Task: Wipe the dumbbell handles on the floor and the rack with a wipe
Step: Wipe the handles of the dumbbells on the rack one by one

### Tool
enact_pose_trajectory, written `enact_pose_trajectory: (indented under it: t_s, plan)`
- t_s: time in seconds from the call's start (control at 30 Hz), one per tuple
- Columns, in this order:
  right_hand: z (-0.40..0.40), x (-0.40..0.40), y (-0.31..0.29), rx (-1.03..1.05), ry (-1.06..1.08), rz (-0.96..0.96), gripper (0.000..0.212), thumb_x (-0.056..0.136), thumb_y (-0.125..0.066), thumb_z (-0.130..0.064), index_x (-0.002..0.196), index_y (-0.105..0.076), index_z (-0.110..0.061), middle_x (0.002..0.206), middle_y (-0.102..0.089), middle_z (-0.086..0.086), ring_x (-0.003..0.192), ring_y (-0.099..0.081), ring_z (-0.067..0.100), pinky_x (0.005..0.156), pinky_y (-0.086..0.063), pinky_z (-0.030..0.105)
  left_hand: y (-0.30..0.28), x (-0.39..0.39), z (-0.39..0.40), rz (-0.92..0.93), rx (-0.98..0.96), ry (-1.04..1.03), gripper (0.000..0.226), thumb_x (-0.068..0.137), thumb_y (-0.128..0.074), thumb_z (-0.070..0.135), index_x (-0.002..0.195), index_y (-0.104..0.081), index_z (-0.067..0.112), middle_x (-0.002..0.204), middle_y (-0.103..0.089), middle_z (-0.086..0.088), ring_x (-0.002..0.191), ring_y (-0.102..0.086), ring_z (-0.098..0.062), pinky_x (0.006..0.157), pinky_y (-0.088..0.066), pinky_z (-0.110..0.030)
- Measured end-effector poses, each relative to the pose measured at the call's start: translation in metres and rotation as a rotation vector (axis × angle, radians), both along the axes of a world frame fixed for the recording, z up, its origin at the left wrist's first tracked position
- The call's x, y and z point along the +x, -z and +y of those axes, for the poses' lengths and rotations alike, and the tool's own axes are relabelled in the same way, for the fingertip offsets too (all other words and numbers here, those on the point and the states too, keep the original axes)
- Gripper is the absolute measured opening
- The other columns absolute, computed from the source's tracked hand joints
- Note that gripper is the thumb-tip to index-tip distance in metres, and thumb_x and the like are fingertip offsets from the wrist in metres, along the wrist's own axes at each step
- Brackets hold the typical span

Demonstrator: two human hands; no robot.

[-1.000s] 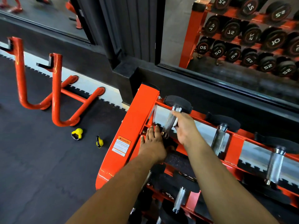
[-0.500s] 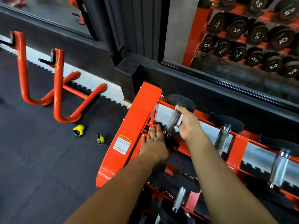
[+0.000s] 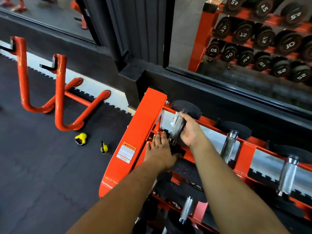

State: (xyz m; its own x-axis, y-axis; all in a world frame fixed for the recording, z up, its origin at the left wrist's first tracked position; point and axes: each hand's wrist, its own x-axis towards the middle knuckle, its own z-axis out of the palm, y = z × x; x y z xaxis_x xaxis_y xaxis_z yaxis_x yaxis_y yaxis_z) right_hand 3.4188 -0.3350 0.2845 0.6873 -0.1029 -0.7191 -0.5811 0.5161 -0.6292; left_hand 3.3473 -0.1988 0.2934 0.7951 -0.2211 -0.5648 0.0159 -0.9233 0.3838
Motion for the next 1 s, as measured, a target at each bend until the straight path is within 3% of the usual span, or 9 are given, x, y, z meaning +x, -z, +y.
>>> enact_pose_trajectory:
  t_s: [0.17,0.27,0.37,0.53,0.7,0.83,1.0]
  plan:
    - [-0.013,-0.015,0.013,-0.044,0.033,-0.049,0.038,0.088,-0.074,-0.034,0.119,-0.069,-0.014,0.116,-0.073,0.009,0.109,-0.068,0.026,0.098,-0.054,0.043,0.005,-0.002,0.000,-0.003,-0.021,-0.014,0.106,0.096,-0.052,0.059,0.158,0.020,0.014,0.168,0.020,-0.010,0.155,0.018,-0.024,0.126,0.005,-0.050]
    - [-0.002,-0.009,0.006,-0.039,-0.029,0.005,0.042,0.084,-0.076,-0.043,0.115,-0.070,-0.015,0.115,-0.073,0.012,0.109,-0.068,0.029,0.100,-0.052,0.047,0.003,-0.001,-0.001,-0.010,-0.017,-0.019,0.105,0.096,-0.052,0.058,0.158,0.020,0.014,0.168,0.020,-0.011,0.155,0.018,-0.024,0.126,0.006,-0.050]
    - [0.001,-0.012,0.006,-0.002,-0.075,0.002,0.032,0.092,-0.068,-0.044,0.109,-0.072,-0.017,0.112,-0.074,0.012,0.107,-0.069,0.027,0.102,-0.050,0.046,0.001,0.000,0.000,-0.003,-0.008,-0.007,0.105,0.096,-0.051,0.059,0.158,0.021,0.013,0.168,0.020,-0.011,0.155,0.018,-0.024,0.126,0.005,-0.051]
    - [-0.011,-0.031,0.015,0.033,-0.117,-0.027,0.046,0.087,-0.074,-0.049,0.120,-0.069,-0.017,0.113,-0.075,0.012,0.107,-0.071,0.030,0.094,-0.055,0.044,0.006,-0.001,0.001,0.006,-0.018,-0.008,0.106,0.096,-0.053,0.057,0.158,0.022,0.015,0.168,0.022,-0.012,0.155,0.018,-0.025,0.126,0.005,-0.052]
    - [0.007,-0.016,0.009,-0.001,-0.117,0.081,0.036,0.089,-0.072,-0.048,0.095,-0.076,-0.013,0.102,-0.076,0.017,0.100,-0.071,0.032,0.096,-0.054,0.047,0.001,0.000,0.000,-0.002,-0.007,-0.001,0.106,0.097,-0.051,0.059,0.158,0.022,0.013,0.168,0.021,-0.012,0.155,0.019,-0.025,0.126,0.006,-0.051]
    - [-0.009,-0.040,0.016,-0.015,-0.204,0.034,0.042,0.092,-0.068,-0.045,0.118,-0.069,-0.012,0.111,-0.075,0.014,0.103,-0.072,0.032,0.099,-0.053,0.049,0.006,-0.001,0.001,0.008,-0.009,-0.003,0.107,0.096,-0.052,0.060,0.157,0.024,0.014,0.167,0.023,-0.011,0.155,0.020,-0.025,0.126,0.005,-0.052]
    - [-0.007,-0.038,0.013,0.019,-0.227,0.063,0.053,0.088,-0.069,-0.056,0.121,-0.068,-0.014,0.112,-0.075,0.014,0.105,-0.072,0.033,0.101,-0.052,0.050,0.007,0.000,0.000,-0.017,-0.015,-0.014,0.108,0.095,-0.054,0.061,0.159,0.021,0.014,0.169,0.020,-0.009,0.155,0.017,-0.024,0.126,0.003,-0.052]
